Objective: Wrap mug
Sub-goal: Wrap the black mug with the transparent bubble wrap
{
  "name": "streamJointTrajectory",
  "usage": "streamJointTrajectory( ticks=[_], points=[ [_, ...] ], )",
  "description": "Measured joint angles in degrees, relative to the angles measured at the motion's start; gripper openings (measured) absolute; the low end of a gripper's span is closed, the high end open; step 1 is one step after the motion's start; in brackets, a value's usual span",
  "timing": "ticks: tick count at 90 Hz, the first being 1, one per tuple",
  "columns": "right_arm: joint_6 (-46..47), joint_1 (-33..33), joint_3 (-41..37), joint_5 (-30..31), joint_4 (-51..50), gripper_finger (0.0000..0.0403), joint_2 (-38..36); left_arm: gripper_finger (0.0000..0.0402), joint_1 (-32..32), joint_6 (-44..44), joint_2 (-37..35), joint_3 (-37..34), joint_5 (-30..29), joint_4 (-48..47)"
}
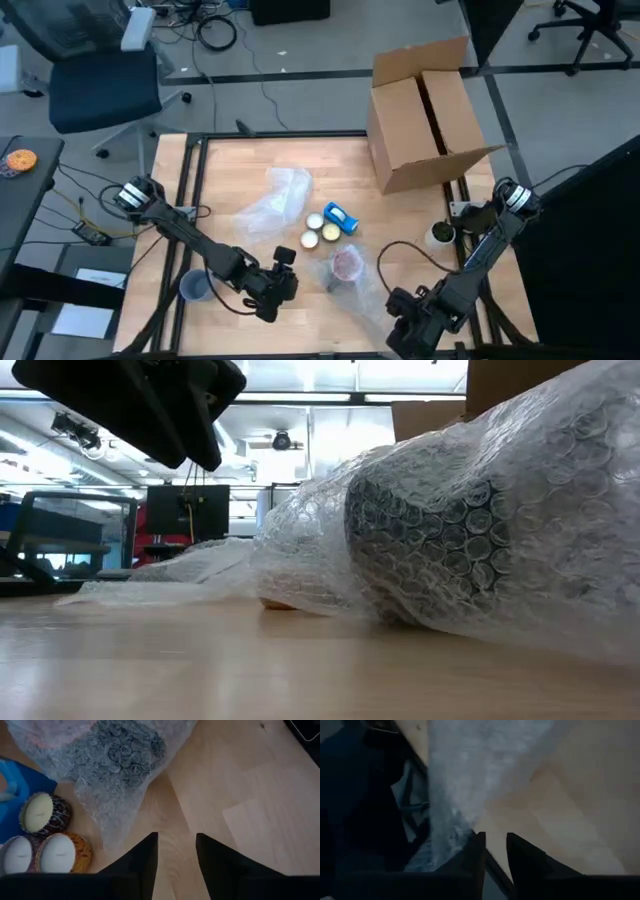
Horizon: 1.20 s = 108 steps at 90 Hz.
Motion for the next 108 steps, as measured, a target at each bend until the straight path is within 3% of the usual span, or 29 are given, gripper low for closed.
streamJointTrajectory(
  ticks=[15, 32, 49, 79, 94, 108],
  points=[
    [1.63, -1.11, 0.02, -6.5, -0.24, 0.0016, -1.96, 0.012, 0.0, 0.01, 0.0, 0.0, -0.02, 0.47],
    [2.48, -1.58, 0.02, -4.41, -0.4, 0.0002, -4.45, 0.012, 0.0, 0.04, 0.0, 0.0, -0.04, 1.42],
    [2.18, -1.05, 0.09, 7.58, 5.25, 0.0013, -4.39, 0.012, 0.0, 0.04, 0.02, 0.0, -0.04, 1.35],
    [4.75, 0.1, 0.07, 6.5, 4.71, 0.0063, -4.3, 0.012, -0.04, -0.04, 0.02, 0.0, -0.02, 1.29],
    [7.46, 0.87, 0.04, 10.72, 3.29, 0.0094, -3.55, 0.012, -0.04, -0.09, 0.02, 0.0, -0.02, 1.29],
    [6.19, 0.49, 0.04, 12.89, 10.13, 0.011, -2.92, 0.012, -0.04, -0.1, 0.02, 0.0, -0.08, 1.33]
  ],
)
